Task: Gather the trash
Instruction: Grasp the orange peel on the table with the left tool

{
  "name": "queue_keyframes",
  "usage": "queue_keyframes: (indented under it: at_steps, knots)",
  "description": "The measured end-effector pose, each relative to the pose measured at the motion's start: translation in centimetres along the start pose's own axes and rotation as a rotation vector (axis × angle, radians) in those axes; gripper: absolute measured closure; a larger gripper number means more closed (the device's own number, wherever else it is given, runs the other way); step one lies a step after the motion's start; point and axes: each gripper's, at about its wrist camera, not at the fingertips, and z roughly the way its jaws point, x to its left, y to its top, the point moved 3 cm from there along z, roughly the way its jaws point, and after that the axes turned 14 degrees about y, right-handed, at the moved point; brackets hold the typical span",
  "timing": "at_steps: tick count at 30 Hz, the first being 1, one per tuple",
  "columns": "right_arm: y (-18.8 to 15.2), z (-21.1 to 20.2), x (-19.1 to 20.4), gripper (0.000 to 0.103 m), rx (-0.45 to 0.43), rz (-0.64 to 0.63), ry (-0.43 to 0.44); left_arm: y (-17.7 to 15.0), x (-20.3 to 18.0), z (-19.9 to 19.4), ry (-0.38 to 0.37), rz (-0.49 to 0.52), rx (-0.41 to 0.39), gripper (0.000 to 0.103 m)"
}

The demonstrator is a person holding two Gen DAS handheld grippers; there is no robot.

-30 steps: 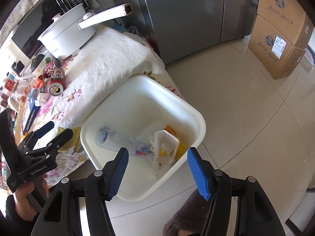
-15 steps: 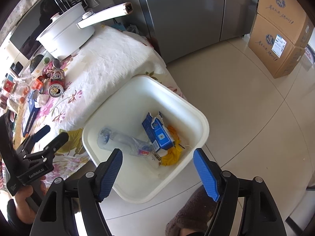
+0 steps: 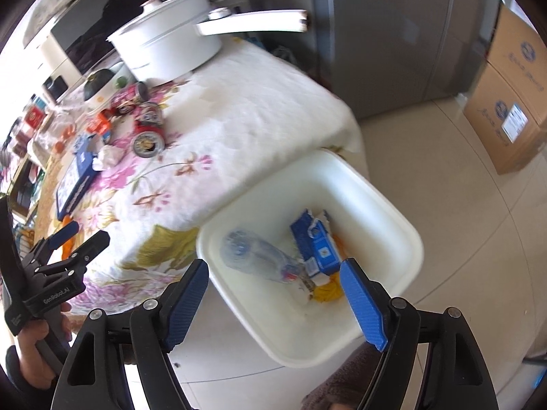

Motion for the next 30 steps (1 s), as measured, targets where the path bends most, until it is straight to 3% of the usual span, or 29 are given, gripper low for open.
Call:
queue_keyframes:
  at_steps: [14,25,27,30]
  knots:
    - [0.6,3.8,7.3,0.02,0.031,-0.092,0.023,-2.6,10.5,-0.1,0.06,-0.177,0.085,0.001]
    - [0.2,6.6,10.6,0.02,0.076,-0.155,0.008,-4.9,16.9,1.9,-0.024,-0.416,0.204,0.001]
    - [0.3,6.9,10.9,0.02,0.078,-0.155,0.006,-4.7,16.7,2.1,-0.052,-0.428,0.197,0.004]
    - [0.5,7.2,11.1,0.02,0.077,-0.148,0.008,-4.3,15.9,2.6,-0.082,-0.42,0.189,0.018]
